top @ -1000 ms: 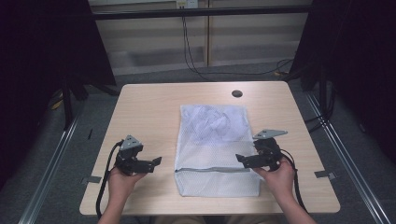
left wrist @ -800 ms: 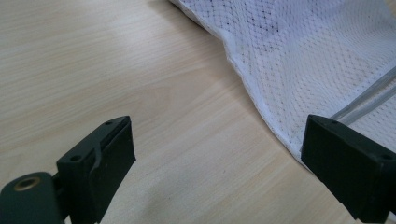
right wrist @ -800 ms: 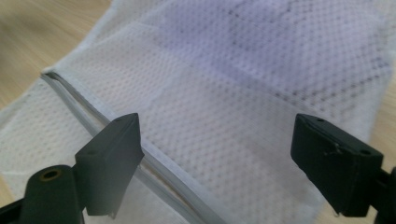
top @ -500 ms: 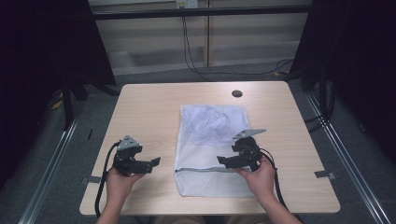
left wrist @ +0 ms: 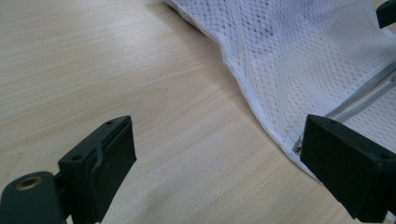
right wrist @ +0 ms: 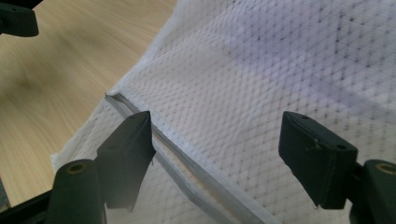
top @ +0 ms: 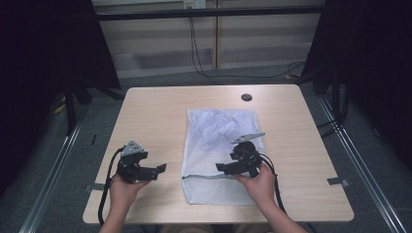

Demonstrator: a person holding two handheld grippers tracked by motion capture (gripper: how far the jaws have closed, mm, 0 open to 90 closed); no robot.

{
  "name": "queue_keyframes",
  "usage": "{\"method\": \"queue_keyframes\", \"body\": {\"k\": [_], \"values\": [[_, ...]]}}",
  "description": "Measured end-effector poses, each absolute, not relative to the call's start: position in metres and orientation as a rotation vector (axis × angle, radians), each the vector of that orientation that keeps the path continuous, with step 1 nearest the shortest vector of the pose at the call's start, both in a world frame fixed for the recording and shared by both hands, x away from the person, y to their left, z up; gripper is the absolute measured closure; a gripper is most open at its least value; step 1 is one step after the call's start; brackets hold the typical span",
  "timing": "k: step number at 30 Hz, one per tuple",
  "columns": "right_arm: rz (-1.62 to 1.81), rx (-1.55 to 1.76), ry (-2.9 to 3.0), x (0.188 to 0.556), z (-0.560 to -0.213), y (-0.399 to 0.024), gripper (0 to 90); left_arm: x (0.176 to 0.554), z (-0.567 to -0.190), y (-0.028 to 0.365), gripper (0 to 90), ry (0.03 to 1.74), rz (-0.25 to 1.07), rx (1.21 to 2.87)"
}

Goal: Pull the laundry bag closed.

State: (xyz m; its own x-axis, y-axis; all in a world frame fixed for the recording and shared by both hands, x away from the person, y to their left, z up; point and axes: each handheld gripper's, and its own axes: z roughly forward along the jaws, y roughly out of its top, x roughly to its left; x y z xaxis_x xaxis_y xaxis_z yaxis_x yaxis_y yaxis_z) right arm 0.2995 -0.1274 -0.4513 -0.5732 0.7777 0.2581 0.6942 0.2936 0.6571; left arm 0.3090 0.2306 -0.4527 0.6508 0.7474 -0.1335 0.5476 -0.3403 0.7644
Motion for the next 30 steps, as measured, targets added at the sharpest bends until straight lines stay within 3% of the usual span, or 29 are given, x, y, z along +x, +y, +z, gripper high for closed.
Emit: {"method": "queue_keyframes", "body": {"k": [9,30], "values": [[1.144,1.361,2.482,0.303,-0.454,-0.109,27.5,0.308,-0.452,0.232,10.5,1.01,0.313,2.032],[1.218,1.368,2.57,0.31,-0.463,-0.087,42.6,0.309,-0.452,0.231,10.9,1.012,0.302,2.034]]}}
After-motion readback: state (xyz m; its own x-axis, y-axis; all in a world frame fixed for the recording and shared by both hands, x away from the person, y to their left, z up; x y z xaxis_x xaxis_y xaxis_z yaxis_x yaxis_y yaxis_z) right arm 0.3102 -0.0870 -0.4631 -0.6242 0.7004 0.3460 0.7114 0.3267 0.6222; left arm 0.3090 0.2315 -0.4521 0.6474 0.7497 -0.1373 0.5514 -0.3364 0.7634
